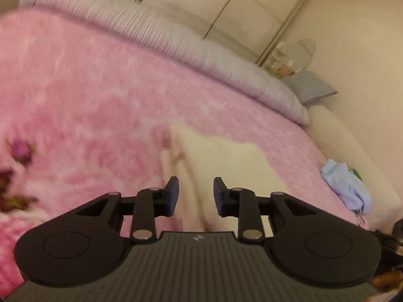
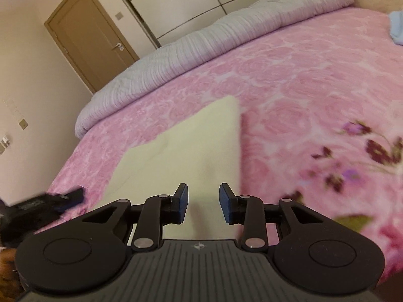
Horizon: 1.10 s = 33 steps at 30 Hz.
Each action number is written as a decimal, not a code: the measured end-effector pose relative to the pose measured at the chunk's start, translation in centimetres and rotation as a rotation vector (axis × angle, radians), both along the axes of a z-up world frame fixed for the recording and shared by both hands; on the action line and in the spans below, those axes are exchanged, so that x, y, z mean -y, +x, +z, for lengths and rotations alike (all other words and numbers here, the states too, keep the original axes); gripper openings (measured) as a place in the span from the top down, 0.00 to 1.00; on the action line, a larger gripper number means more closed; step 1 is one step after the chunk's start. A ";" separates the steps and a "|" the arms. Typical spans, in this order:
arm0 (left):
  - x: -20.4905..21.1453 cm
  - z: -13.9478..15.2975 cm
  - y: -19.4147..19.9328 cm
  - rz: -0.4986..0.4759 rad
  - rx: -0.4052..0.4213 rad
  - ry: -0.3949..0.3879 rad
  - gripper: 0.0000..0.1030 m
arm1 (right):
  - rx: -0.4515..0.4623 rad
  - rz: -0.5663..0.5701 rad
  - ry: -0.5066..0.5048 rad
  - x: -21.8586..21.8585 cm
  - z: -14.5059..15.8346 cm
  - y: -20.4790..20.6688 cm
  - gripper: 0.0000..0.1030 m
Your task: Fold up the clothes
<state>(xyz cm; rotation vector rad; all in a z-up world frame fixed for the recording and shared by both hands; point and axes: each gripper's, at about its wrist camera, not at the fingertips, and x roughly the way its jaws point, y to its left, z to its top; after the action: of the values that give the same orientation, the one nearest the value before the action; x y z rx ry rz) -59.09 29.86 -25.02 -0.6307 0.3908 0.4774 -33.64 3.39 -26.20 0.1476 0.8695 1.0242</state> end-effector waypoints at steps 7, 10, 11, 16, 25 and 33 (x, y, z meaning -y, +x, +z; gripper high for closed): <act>3.6 -1.6 2.7 -0.082 -0.162 -0.014 0.73 | 0.052 0.060 -0.100 0.0 -1.2 -2.4 0.71; 3.4 -4.8 3.2 -0.060 -0.204 -0.075 0.72 | 0.096 0.081 -0.178 -1.0 -2.6 -3.1 0.71; 3.4 -5.1 3.1 -0.050 -0.207 -0.089 0.72 | 0.108 0.082 -0.180 -1.0 -2.5 -3.3 0.71; 3.9 -2.2 1.9 -0.045 -0.144 -0.152 0.62 | 0.088 0.057 -0.142 0.7 -0.7 -3.6 0.69; 5.4 3.3 -2.4 -0.013 0.064 -0.250 0.26 | 0.068 0.006 -0.112 3.7 1.1 -4.6 0.49; 8.7 6.2 -1.8 0.106 -0.170 -0.034 0.11 | 0.076 0.026 -0.086 4.6 2.0 -6.1 0.35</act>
<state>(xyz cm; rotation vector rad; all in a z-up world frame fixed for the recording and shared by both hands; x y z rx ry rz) -60.86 21.12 -18.81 -0.6481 0.5291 0.6291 -39.71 -1.25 -24.16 0.0247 0.8470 1.0086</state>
